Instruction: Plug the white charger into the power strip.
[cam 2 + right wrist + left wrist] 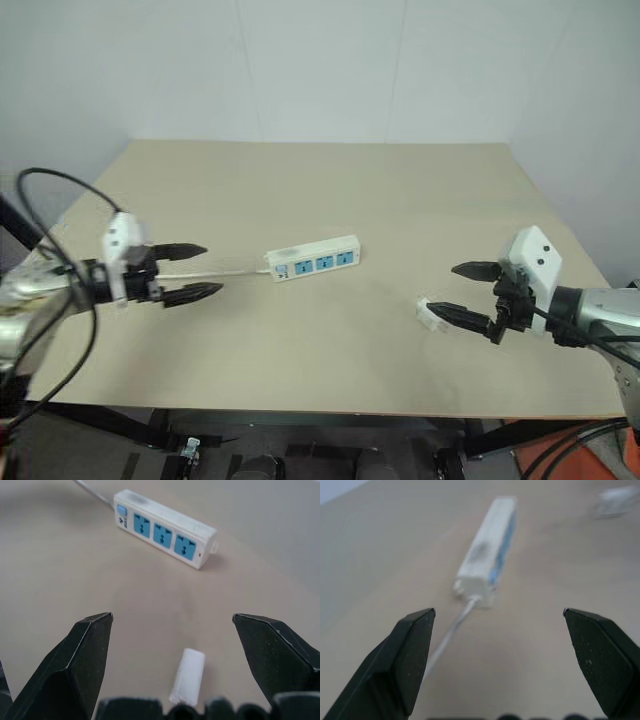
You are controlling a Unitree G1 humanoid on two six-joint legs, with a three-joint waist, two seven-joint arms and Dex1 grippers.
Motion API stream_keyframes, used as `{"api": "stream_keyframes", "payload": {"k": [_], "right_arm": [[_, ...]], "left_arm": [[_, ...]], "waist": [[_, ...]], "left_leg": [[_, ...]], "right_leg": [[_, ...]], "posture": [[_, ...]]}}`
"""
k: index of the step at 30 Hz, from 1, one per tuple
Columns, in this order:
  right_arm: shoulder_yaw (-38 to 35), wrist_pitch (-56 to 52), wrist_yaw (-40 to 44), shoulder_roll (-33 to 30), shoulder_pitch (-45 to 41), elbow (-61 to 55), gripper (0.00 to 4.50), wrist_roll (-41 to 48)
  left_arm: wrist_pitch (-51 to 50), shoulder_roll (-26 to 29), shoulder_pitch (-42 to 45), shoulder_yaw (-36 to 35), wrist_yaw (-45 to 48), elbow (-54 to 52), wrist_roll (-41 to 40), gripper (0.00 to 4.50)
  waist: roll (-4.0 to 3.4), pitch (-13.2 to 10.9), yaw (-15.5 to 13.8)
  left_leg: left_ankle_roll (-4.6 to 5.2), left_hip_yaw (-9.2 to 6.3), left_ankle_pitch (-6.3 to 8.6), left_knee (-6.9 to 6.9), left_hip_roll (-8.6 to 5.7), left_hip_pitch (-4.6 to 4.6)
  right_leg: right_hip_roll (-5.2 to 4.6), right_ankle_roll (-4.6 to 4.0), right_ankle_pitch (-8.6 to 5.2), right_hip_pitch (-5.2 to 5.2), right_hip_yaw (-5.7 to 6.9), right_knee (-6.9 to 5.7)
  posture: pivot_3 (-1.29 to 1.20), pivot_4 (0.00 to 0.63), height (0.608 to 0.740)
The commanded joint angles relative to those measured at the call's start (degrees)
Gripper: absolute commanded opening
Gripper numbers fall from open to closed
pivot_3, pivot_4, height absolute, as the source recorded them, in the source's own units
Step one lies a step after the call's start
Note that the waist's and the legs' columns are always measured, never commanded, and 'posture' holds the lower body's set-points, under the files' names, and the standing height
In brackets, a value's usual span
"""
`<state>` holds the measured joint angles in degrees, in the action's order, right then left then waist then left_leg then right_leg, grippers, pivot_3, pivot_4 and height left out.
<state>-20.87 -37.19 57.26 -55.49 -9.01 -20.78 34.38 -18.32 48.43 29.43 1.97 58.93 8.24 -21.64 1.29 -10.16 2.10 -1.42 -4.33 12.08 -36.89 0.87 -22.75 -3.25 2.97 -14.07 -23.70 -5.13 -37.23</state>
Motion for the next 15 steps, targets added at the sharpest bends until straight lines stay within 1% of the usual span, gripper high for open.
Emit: {"api": "stream_keyframes", "payload": {"k": [1, 4, 9, 12, 15], "right_arm": [[-1.4, -1.0, -1.4, -0.1, -0.7, -2.7, 4.5, 1.9], [-1.9, -1.4, -2.1, 0.0, -0.5, -3.7, 4.5, 2.8], [-2.6, -1.9, -3.3, 0.2, -0.1, -5.0, 4.5, 4.1], [-3.3, -2.4, -4.1, 0.2, 0.2, -5.8, 4.5, 5.0], [-4.0, -2.8, -4.7, 0.4, 0.2, -6.2, 4.5, 6.0]], "left_arm": [[7.5, -2.6, 6.8, 2.8, 3.2, 10.3, 5.6, 4.46], [13.1, -6.3, 12.1, 5.3, 4.0, 21.2, 10.0, 4.46], [21.2, -12.2, 18.1, 8.1, 2.3, 37.4, 17.0, 4.46], [26.2, -15.1, 20.7, 9.6, -0.2, 46.5, 21.3, 3.86], [29.4, -17.7, 23.0, 9.9, -2.8, 53.6, 23.8, 2.93]], "waist": [[0.01, 0.0, 0.1], [0.01, 0.0, 0.1], [0.03, 0.0, 0.1], [0.04, 0.0, 0.2], [0.05, 0.0, 0.0]], "left_leg": [[0.0, -0.02, 0.0, -0.01, -0.02, -0.1], [0.0, -0.02, 0.0, -0.05, -0.05, -0.37], [0.0, -0.03, 0.0, -0.11, -0.07, -0.35], [0.0, -0.04, 0.0, -0.11, -0.07, -0.38], [0.0, -0.07, 0.0, -0.14, -0.1, -0.35]], "right_leg": [[-0.03, -0.08, 0.08, -0.06, 0.01, 0.07], [-0.05, -0.06, 0.14, -0.33, 0.01, 0.07], [-0.06, -0.02, 0.19, -0.27, 0.01, 0.05], [-0.05, -0.01, 0.19, -0.3, 0.01, 0.05], [-0.06, 0.01, 0.22, -0.22, 0.03, 0.04]], "posture": [[0.0, 0.15, 0.74], [0.0, 0.15, 0.74], [0.0, 0.15, 0.74], [0.0, 0.15, 0.74], [0.0, 0.15, 0.74]]}}
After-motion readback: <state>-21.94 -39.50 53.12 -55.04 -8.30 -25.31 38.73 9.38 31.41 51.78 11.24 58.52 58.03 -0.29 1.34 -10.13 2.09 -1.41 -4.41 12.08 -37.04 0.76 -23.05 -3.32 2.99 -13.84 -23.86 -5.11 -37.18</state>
